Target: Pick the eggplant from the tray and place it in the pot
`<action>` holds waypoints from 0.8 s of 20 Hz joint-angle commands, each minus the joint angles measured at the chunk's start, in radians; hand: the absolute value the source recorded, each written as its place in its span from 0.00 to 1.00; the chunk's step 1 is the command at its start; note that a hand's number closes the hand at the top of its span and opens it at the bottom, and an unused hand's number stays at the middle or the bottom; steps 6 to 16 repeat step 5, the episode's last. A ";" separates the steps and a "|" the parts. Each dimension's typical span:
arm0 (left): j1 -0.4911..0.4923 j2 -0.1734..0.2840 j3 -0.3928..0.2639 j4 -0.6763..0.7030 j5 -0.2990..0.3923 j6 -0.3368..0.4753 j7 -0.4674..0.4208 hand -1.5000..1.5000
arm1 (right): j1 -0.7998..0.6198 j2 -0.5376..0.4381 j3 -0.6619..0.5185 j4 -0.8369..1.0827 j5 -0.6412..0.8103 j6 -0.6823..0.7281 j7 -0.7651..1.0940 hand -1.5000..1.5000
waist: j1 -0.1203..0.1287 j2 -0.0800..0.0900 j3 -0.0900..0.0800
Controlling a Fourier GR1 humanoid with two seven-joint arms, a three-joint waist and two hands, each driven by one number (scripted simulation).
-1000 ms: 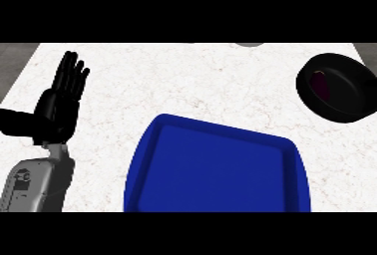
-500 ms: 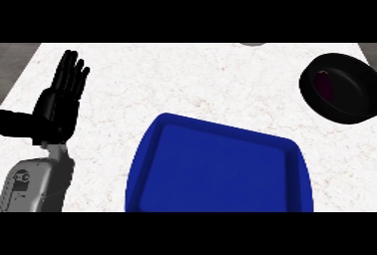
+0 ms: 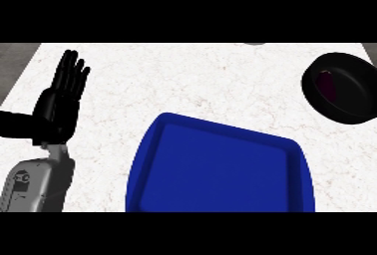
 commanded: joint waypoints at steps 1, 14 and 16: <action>-0.025 0.009 0.016 0.029 0.012 -0.007 0.001 0.50 | 0.021 0.003 -0.017 -0.004 -0.018 0.016 -0.035 0.00 | 0.005 0.005 0.001; -0.030 0.001 0.010 0.024 0.004 -0.001 -0.012 0.50 | 0.039 -0.055 -0.013 -0.012 -0.016 0.047 -0.007 0.00 | 0.007 0.007 0.002; -0.030 0.001 0.010 0.024 0.004 -0.001 -0.012 0.50 | 0.039 -0.055 -0.013 -0.012 -0.016 0.047 -0.007 0.00 | 0.007 0.007 0.002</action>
